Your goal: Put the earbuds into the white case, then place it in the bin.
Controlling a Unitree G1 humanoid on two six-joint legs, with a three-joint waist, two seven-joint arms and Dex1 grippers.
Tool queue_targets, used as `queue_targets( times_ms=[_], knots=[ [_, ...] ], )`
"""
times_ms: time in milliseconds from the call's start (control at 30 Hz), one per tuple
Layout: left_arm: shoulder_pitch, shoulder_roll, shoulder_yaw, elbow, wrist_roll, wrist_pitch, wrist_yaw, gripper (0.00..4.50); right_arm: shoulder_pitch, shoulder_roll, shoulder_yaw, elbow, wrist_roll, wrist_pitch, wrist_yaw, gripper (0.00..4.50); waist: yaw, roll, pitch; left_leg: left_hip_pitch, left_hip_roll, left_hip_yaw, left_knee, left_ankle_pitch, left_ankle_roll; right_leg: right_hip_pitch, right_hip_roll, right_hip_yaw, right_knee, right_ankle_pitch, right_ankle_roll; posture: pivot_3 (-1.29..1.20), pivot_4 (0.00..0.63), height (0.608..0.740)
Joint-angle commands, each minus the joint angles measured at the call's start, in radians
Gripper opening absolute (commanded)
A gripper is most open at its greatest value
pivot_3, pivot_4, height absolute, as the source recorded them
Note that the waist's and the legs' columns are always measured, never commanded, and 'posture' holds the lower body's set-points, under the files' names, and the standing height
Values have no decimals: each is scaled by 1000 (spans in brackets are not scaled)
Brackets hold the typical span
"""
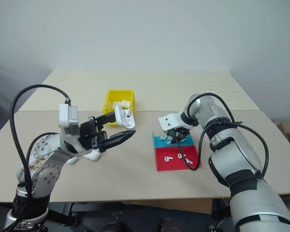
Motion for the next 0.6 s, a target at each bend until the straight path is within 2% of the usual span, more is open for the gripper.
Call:
queue_targets(
  times_ms=[33,600],
  knots=[
    [-8,8,13,-43,-14,-8,11,2767,-34,9,-25,19,-17,-30,-10,2385,0,0,0,0,0,0,0,0,0,0,0,0,0,0,0,0,150,740],
    [5,36,24,-50,-10,-27,0,2767,-8,63,-14,93,-115,-35,-92,2385,-1,0,0,0,0,0,0,0,0,0,0,0,0,0,0,0,150,740]
  ],
)
